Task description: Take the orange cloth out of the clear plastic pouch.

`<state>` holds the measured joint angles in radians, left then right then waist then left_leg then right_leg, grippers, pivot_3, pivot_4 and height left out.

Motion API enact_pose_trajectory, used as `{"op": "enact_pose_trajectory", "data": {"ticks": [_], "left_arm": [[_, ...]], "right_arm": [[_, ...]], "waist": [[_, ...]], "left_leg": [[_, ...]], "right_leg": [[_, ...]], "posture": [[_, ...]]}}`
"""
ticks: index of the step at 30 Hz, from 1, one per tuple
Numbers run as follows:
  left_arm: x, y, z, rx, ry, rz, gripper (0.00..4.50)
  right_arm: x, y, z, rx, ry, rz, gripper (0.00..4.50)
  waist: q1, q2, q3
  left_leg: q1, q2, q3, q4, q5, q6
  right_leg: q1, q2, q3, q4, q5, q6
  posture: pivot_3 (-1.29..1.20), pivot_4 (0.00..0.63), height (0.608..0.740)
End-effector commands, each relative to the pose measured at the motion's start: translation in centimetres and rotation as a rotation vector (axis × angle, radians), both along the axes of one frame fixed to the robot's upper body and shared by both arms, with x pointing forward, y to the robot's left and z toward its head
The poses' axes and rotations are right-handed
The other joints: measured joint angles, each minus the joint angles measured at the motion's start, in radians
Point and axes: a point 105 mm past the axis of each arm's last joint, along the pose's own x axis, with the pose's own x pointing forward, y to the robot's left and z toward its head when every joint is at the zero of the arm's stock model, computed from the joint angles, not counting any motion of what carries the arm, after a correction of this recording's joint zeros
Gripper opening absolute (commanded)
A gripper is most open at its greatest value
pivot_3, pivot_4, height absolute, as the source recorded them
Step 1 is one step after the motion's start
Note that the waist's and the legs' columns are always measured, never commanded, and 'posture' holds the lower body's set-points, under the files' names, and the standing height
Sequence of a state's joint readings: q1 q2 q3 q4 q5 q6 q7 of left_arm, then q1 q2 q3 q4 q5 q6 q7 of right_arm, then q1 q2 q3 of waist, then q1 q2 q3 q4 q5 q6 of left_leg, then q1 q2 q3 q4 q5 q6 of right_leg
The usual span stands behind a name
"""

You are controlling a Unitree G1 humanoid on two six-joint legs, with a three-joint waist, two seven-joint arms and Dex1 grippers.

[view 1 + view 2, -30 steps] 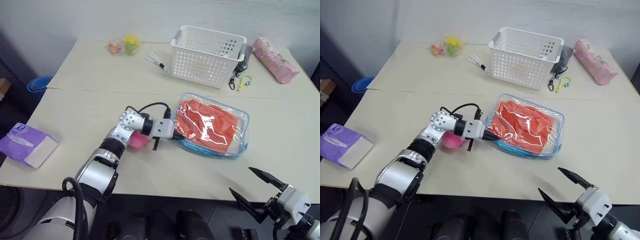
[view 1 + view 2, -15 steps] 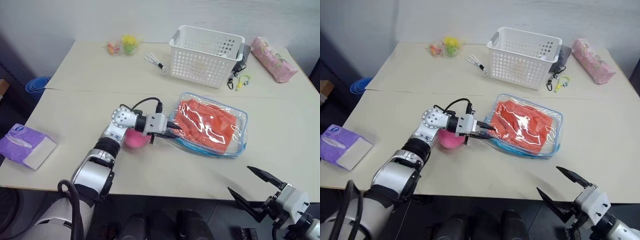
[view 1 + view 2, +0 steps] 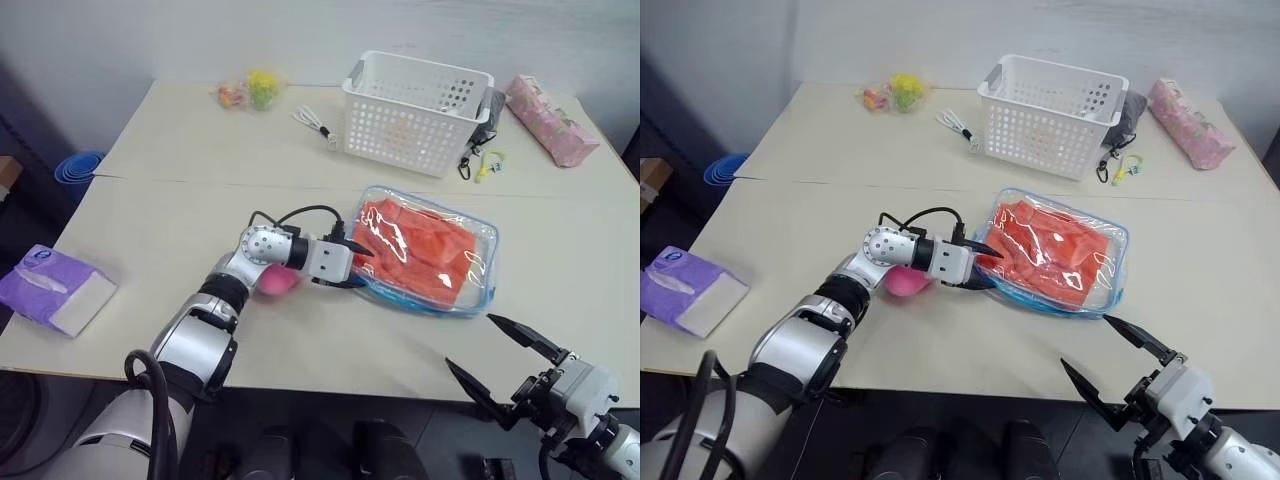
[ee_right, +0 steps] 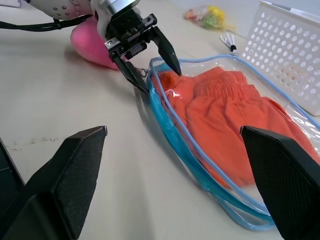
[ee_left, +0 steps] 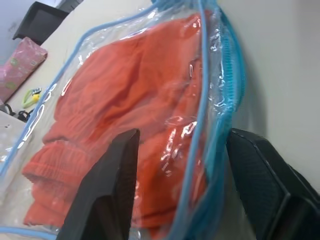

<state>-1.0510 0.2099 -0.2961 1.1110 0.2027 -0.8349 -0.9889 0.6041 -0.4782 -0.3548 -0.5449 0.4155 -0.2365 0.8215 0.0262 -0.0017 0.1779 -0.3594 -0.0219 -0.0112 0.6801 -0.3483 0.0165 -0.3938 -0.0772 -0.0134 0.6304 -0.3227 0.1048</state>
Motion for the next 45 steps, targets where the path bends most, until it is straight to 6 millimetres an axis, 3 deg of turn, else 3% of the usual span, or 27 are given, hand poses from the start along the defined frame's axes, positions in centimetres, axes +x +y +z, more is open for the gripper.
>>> {"op": "enact_pose_trajectory", "data": {"ticks": [1,7,11,15,18,21,25,31,39,45], "left_arm": [[0.0,-0.3,1.0,-0.021,-0.013,-0.017,1.76],[0.0,0.3,0.7,-0.039,0.073,-0.003,0.02],[-0.2,-0.1,1.0,-0.119,0.304,-0.001,0.02],[-0.6,-0.5,1.5,-0.192,0.518,0.012,0.02],[-1.1,-1.0,2.0,-0.233,0.660,0.040,0.02],[-2.1,-1.1,1.8,-0.210,0.705,0.054,0.02],[-2.5,-1.4,2.2,-0.289,0.836,0.172,0.02],[-3.9,-1.4,1.7,-0.277,0.849,0.189,0.02],[-4.5,-1.7,1.7,-0.272,0.841,0.166,0.02],[-4.7,-1.8,1.7,-0.268,0.842,0.136,0.02]], "right_arm": [[-0.2,0.3,0.5,0.015,-0.021,0.006,4.50],[-0.2,0.4,0.3,0.017,-0.015,0.008,4.50],[-0.1,1.2,0.3,0.020,0.005,0.046,4.50],[0.5,3.2,-0.1,0.043,0.109,0.100,4.50],[2.1,4.8,-0.1,0.053,0.141,0.111,4.50],[3.8,5.1,0.1,0.051,0.148,0.073,4.50],[7.8,5.0,0.0,0.068,0.215,-0.039,4.50],[12.0,4.1,-0.1,-0.010,0.229,-0.144,4.50],[13.0,5.0,-2.1,-0.296,0.238,-0.065,4.50],[14.6,4.5,-3.5,-0.453,0.224,-0.096,4.50]], "waist": [[0.000,0.000,0.000],[-0.001,0.000,0.000],[-0.001,0.000,0.000],[-0.002,0.000,0.000],[-0.006,0.000,0.000],[-0.004,0.000,0.000],[-0.005,0.000,0.000],[-0.003,0.001,0.000],[-0.003,0.001,-0.001],[-0.004,0.000,-0.001]], "left_leg": [[0.000,0.000,0.000,0.000,0.000,0.000],[0.000,0.000,0.000,0.000,0.000,0.000],[0.000,0.000,0.000,0.001,0.000,0.000],[0.000,0.000,0.000,0.001,0.000,0.000],[0.000,0.000,-0.002,0.002,0.001,0.000],[0.000,0.000,-0.003,0.003,0.001,-0.001],[0.000,0.000,-0.004,0.003,0.002,-0.002],[-0.001,0.000,-0.005,0.002,0.002,-0.003],[-0.013,-0.002,-0.004,0.004,0.003,-0.003],[-0.011,-0.002,-0.003,0.004,0.004,-0.004]], "right_leg": [[0.000,0.000,-0.001,0.000,0.000,0.000],[0.000,0.000,-0.003,0.001,0.000,0.000],[0.000,0.000,-0.005,0.002,0.000,0.000],[0.000,0.000,-0.005,0.007,0.000,0.000],[0.000,0.000,-0.001,0.007,0.000,0.000],[-0.001,-0.001,0.000,0.006,0.000,0.000],[-0.001,-0.001,0.001,0.006,0.000,0.000],[-0.002,-0.001,0.000,0.007,0.000,0.000],[-0.015,-0.002,0.000,0.014,0.000,0.000],[-0.015,-0.001,0.001,0.013,0.000,0.000]], "posture": [[0.00,0.150,0.740],[0.00,0.150,0.740],[0.00,0.150,0.740],[0.00,0.150,0.740],[0.00,0.150,0.740],[0.00,0.150,0.740],[0.00,0.150,0.740],[0.00,0.150,0.740],[0.00,0.150,0.740],[0.00,0.150,0.740]]}}
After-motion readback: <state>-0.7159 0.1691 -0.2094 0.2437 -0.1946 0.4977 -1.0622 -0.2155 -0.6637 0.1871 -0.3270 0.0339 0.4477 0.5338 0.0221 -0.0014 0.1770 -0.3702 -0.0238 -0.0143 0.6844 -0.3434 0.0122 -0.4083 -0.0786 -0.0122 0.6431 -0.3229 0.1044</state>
